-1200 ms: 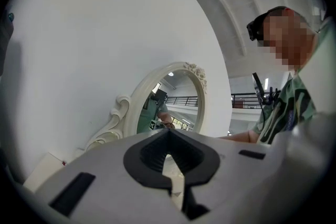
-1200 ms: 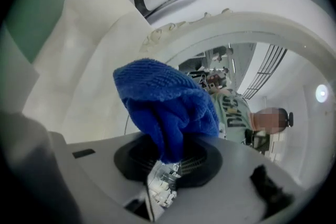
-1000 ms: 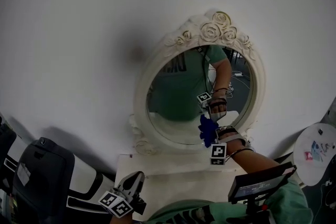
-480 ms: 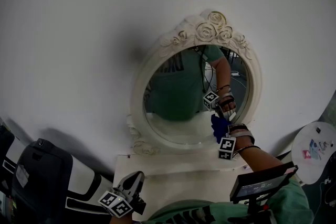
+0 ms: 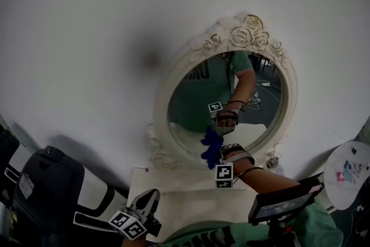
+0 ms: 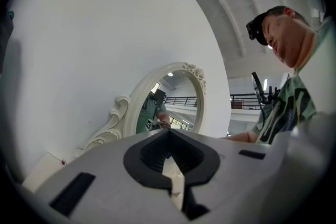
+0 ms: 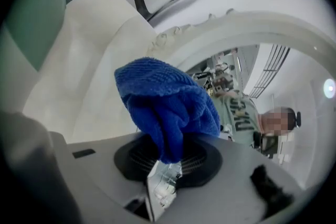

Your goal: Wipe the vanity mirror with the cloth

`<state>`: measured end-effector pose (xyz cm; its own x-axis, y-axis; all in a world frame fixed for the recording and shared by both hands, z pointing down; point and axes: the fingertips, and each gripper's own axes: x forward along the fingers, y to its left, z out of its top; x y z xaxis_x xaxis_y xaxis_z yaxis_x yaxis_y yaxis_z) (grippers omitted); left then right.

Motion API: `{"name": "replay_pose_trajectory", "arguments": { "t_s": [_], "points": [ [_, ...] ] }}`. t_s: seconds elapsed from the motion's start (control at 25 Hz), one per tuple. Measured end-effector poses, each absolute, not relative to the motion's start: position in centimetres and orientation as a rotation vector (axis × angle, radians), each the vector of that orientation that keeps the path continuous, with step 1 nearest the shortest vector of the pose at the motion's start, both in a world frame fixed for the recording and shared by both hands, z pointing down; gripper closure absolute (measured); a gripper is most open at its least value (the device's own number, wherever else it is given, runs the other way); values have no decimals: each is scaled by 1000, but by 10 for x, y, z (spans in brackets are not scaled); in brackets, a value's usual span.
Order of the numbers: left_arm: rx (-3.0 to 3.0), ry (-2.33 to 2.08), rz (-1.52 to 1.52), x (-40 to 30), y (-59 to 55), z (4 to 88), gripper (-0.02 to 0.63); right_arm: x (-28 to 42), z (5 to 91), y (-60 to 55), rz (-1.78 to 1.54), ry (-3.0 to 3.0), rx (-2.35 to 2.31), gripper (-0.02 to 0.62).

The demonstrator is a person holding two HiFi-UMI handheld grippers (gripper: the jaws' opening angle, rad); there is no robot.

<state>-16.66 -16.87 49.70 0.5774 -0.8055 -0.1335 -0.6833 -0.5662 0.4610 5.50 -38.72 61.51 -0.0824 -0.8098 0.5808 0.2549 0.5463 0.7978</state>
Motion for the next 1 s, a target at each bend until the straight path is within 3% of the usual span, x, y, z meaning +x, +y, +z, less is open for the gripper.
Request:
{"name": "replay_pose_trajectory", "arguments": {
  "t_s": [0.24,0.4,0.64,1.0],
  "points": [
    [2406,-1294,-484,-194,-155,500,597,-47,638,-385,-1082,-1415,398,512],
    [2359,-1355,-500,-213,-146,506,597,-64,647,-394,-1094,-1381,369,512],
    [2365,-1342,-492,-209,-148,507,597,-42,656,-398,-1060,-1335,379,512],
    [2437,-1228,-460,-177,-168,500,597,72,661,-402,-895,-1269,468,514]
  ]
}}
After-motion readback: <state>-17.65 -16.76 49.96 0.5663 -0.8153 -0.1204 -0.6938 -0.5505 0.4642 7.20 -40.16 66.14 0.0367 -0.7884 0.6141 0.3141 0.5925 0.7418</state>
